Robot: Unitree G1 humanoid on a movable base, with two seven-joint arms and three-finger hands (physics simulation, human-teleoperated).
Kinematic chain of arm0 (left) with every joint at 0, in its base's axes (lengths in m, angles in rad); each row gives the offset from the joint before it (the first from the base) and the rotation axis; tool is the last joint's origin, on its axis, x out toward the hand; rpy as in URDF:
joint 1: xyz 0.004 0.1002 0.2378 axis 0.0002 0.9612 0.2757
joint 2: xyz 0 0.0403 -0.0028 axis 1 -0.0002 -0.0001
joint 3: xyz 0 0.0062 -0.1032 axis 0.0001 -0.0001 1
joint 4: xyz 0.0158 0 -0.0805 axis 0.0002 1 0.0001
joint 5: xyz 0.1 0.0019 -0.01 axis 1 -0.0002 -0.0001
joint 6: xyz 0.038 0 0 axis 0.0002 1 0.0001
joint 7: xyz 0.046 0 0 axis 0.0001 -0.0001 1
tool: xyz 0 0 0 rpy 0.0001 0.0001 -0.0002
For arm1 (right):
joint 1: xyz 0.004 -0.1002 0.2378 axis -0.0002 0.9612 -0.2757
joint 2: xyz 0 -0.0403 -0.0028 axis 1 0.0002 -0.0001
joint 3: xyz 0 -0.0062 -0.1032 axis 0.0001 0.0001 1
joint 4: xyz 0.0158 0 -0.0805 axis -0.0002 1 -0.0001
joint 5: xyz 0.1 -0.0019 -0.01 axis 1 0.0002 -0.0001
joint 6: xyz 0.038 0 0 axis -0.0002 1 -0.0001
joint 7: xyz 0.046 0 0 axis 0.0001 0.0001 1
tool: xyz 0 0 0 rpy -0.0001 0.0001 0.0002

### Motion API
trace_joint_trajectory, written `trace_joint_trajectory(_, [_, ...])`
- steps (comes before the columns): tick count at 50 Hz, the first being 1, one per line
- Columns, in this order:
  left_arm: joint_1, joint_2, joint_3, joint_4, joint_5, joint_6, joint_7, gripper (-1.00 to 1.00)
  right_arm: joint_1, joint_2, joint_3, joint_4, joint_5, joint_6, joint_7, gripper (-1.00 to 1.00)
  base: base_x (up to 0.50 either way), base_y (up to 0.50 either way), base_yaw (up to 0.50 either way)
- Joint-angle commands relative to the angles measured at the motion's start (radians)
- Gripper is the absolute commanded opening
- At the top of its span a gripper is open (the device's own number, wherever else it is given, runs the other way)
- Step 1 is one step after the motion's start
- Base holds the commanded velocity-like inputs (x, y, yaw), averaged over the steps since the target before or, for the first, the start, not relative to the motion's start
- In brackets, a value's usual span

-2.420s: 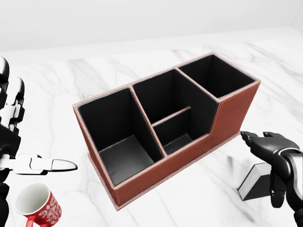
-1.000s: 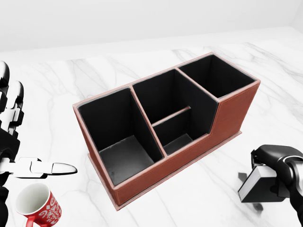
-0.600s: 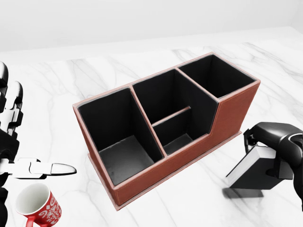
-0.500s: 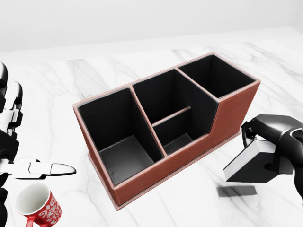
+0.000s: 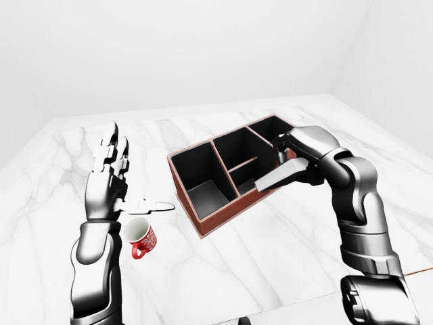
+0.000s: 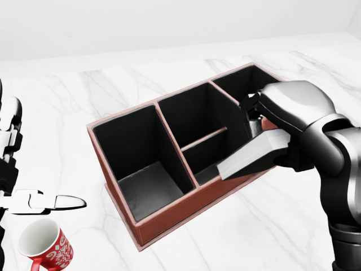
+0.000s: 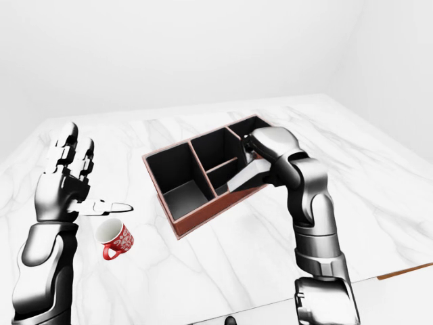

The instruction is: Pick up the book and place it in the left compartment of the caddy.

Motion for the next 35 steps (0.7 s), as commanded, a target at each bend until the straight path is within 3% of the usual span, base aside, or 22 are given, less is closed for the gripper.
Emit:
trace_joint_trajectory(1, [-0.002,0.003,0.008,-0.005,-0.019,0.000,-0.001,1.00,-0.095,0.103,0.065,-0.104,0.012,0.000,0.000,-1.00,0.00,0.00,0.00])
trace_joint_trajectory(17, [0.010,0.009,0.035,-0.032,-0.053,0.000,-0.004,1.00,-0.277,0.258,0.164,0.021,-0.019,0.000,0.000,-1.00,0.00,0.00,0.00])
trace_joint_trajectory(35, [0.013,0.034,0.110,-0.075,-0.108,0.000,-0.004,1.00,-0.351,0.372,0.219,0.181,-0.052,0.000,0.000,-1.00,0.00,0.00,0.00])
